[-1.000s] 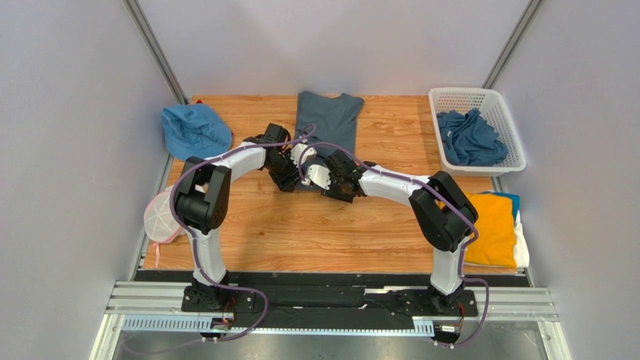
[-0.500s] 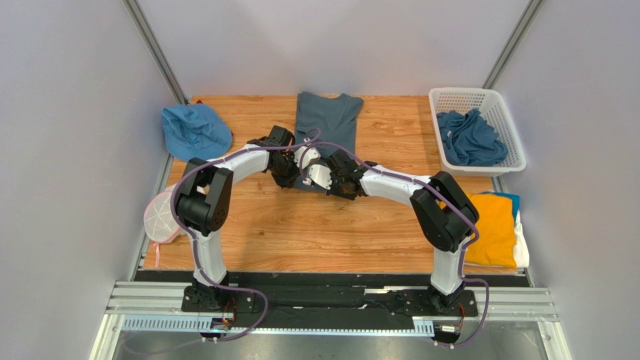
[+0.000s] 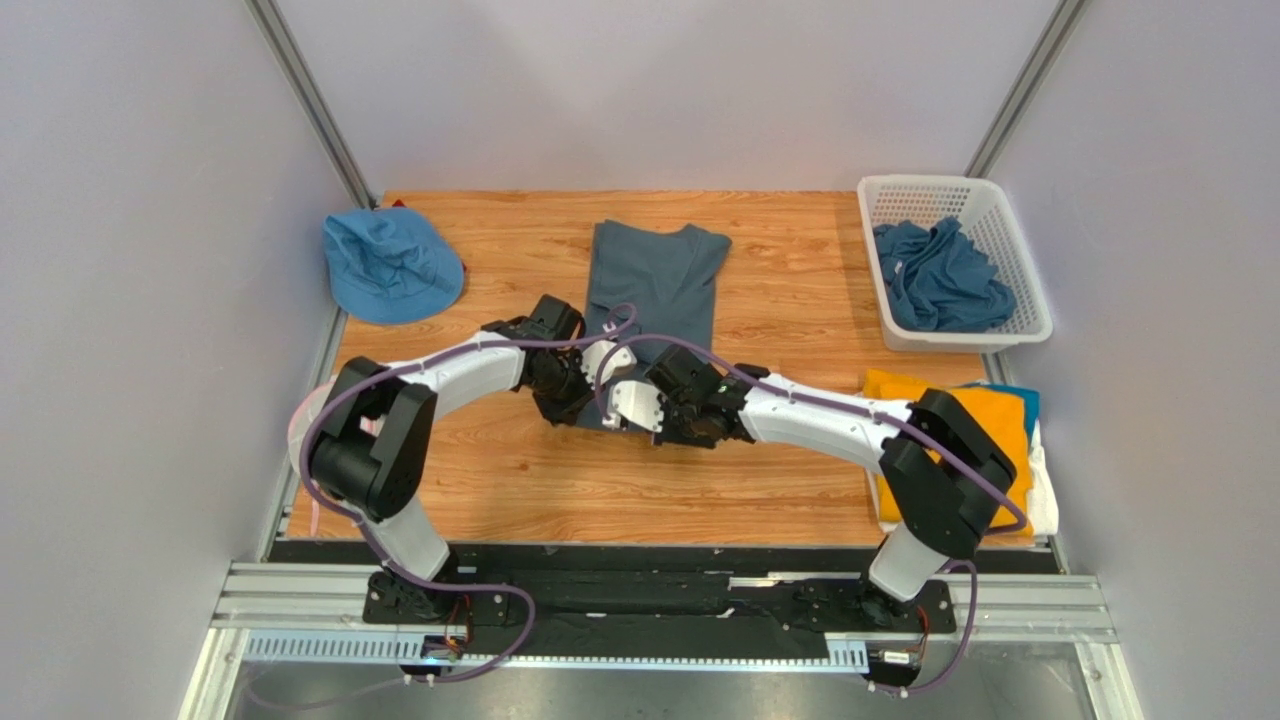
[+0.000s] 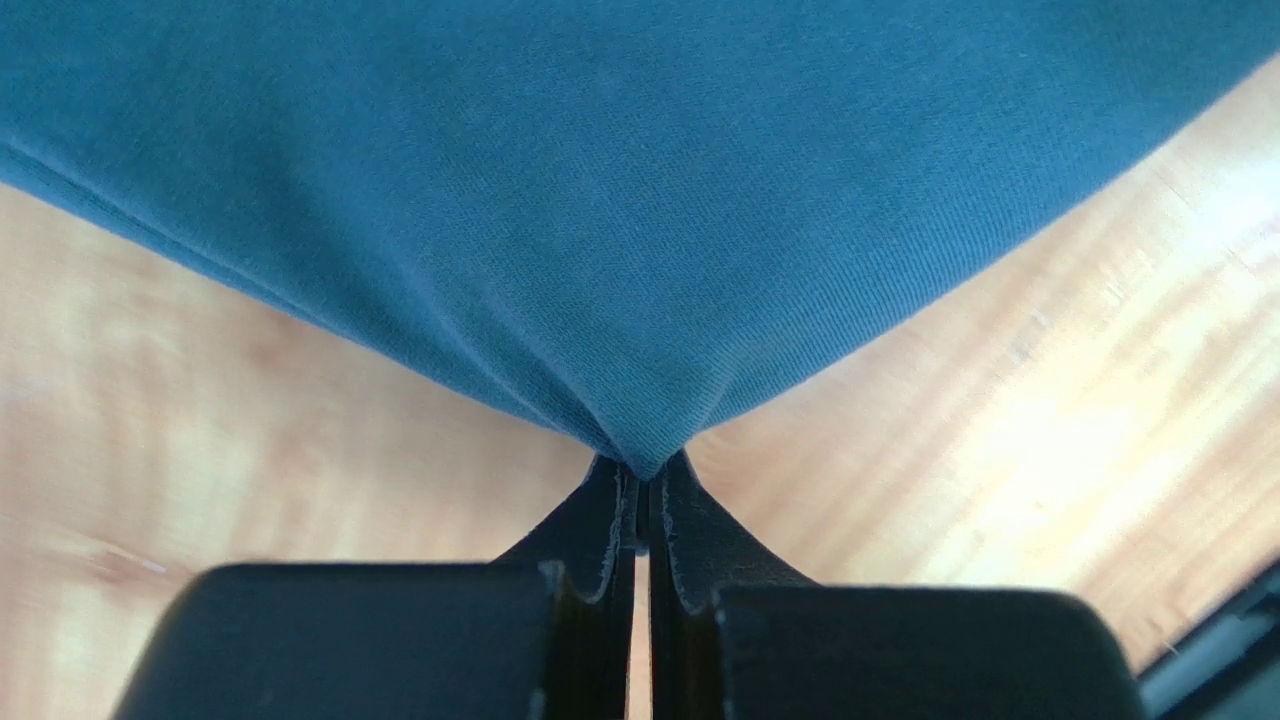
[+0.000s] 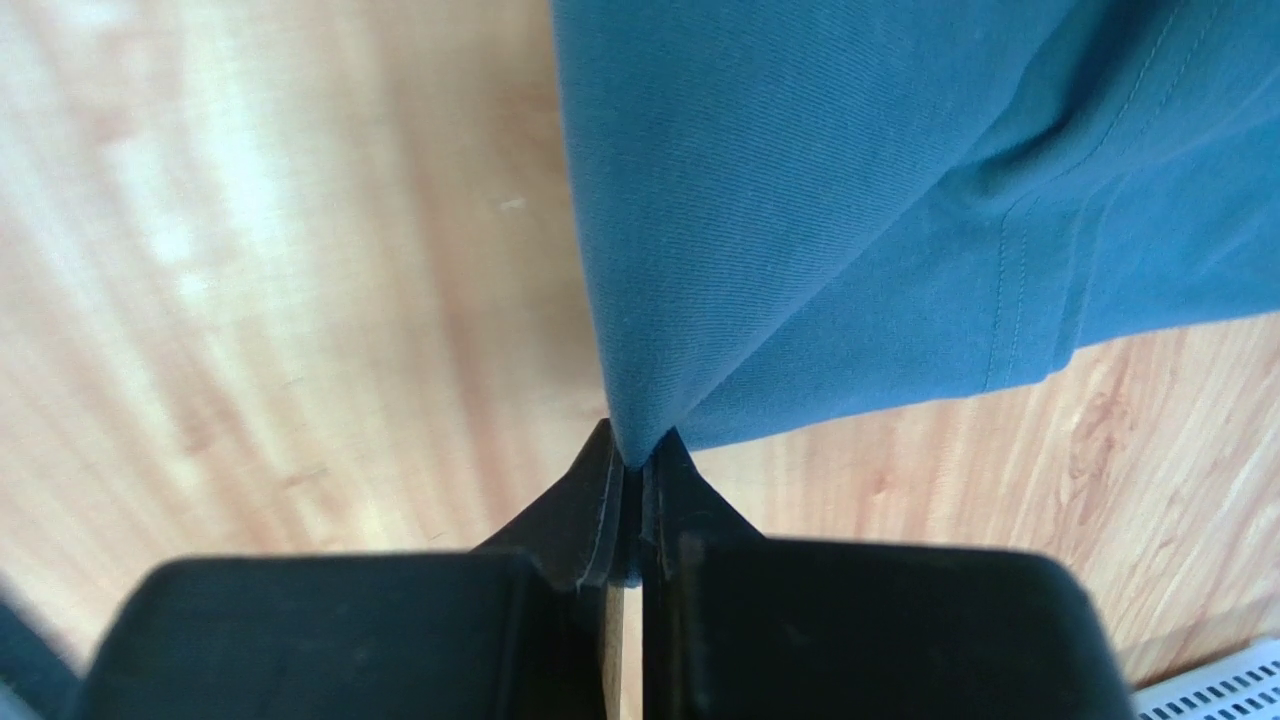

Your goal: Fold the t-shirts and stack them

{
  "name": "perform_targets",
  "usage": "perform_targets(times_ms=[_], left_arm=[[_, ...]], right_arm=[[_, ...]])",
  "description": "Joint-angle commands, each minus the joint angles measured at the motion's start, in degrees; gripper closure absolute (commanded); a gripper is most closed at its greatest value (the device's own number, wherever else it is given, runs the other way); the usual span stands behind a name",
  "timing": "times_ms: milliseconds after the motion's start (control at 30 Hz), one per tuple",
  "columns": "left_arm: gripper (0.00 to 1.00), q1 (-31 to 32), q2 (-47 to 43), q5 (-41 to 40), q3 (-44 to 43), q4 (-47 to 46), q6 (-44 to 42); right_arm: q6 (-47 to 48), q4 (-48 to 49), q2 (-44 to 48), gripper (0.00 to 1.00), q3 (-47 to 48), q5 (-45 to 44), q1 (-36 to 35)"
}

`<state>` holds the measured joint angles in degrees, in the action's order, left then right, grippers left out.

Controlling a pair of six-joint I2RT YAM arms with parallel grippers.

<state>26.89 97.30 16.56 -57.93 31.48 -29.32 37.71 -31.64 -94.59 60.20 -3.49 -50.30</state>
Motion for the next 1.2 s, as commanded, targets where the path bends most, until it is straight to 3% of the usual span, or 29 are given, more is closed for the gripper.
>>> perform_targets(times_ms=[0,367,600,833,1167], left_arm=[[1.00,1.6,-6.9,0.5,4.8,1.6,2.0],[1.00,3.3,-22.9,2.6,11.3,9.6,-2.6],[1.00,3.3,-32.0,0.9,7.5,10.0,-2.1],[1.00,3.3,-28.7,-2.3,0.1,8.8,-3.5],[1.00,3.1,-18.2,-3.9,-9.0,4.0,-5.7]], right_arm=[[-3.2,-5.3,5.7,1.00,-1.8,1.4,-5.0],[-7.1,-11.3,13.4,1.00,-1.7,2.3,-12.1],[-5.1,-12.0,17.0,1.00,1.7,-5.8,-12.0],[-1.7,-12.3,16.9,1.00,6.0,-10.3,-7.2],[5.3,-11.5,11.7,1.00,14.8,-9.5,3.1]])
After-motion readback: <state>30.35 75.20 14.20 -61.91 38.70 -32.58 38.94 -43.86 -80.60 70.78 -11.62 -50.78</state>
